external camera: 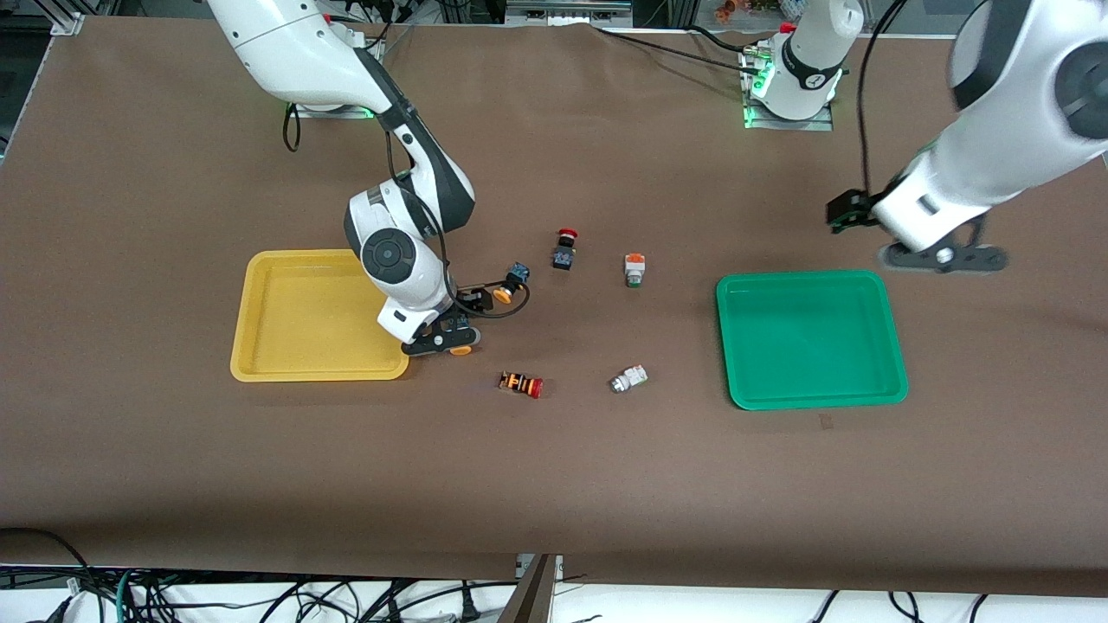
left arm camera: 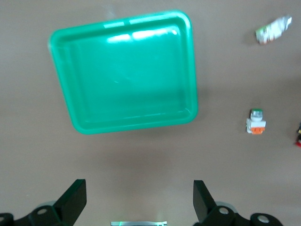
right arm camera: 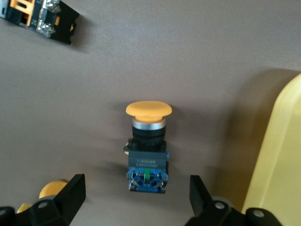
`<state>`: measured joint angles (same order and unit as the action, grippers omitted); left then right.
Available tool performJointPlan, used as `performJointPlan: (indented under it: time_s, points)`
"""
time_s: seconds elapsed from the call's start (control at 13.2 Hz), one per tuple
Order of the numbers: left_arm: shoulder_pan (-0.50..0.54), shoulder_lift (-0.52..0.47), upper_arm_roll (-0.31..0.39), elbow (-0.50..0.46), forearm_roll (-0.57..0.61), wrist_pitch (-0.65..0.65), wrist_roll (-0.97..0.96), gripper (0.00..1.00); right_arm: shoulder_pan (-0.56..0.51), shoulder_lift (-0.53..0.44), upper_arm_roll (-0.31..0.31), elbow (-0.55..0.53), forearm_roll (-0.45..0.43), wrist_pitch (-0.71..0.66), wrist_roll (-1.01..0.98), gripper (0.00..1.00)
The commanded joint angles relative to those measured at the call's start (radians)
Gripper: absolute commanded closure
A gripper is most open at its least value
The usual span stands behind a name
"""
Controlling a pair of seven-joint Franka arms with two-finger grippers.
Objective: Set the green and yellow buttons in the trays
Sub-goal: 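Lower the right gripper onto a yellow button while the left gripper reaches out, then grasp the yellow button with the right gripper while the left gripper descends, then place the yellow button in the yellow tray while the left gripper carries green button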
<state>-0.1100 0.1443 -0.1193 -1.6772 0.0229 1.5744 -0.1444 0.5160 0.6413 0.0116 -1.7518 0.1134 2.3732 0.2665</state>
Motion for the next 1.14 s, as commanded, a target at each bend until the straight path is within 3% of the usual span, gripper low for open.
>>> performJointPlan:
  time_s: [0.0,0.23,0.45,0.53,0.83,1.06]
  points:
    - [-0.059,0.165,-0.002,0.106,-0.015,0.025,0.022,0.00,0.013,0.026,-0.008,-0.014,0.012,0.061,0.011,0.14]
    - [-0.138,0.299,-0.002,0.171,-0.015,0.195,0.205,0.00,0.012,0.041,-0.008,-0.017,0.014,0.081,0.011,0.28]
    - [-0.177,0.391,-0.003,0.183,-0.030,0.407,0.371,0.00,0.007,0.008,-0.016,-0.018,0.014,0.040,0.002,0.76]
    - [-0.194,0.424,-0.010,0.182,-0.040,0.471,0.399,0.00,0.003,-0.011,-0.027,-0.006,0.012,-0.018,-0.009,0.84]
    - [-0.244,0.566,-0.010,0.179,-0.031,0.750,0.495,0.00,0.003,-0.107,-0.125,-0.014,0.008,-0.205,-0.071,0.87]
    - [-0.258,0.658,-0.010,0.169,-0.032,0.938,0.562,0.00,0.003,-0.152,-0.244,-0.096,0.005,-0.227,-0.267,0.86]
